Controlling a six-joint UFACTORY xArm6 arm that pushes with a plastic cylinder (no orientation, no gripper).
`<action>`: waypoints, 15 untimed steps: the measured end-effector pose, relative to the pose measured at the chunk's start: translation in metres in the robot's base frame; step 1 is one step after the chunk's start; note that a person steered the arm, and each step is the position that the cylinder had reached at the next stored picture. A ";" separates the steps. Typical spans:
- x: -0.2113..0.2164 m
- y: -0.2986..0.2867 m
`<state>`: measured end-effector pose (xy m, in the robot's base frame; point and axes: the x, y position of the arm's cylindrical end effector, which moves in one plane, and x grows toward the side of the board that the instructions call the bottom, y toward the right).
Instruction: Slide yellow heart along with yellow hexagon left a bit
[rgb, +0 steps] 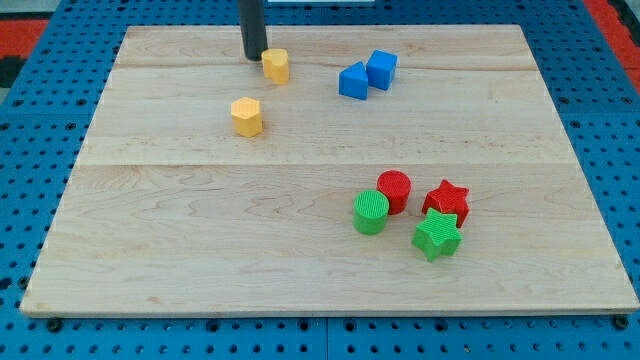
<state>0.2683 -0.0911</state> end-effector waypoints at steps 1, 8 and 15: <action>-0.025 0.000; 0.032 0.039; 0.046 0.007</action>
<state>0.3139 -0.0845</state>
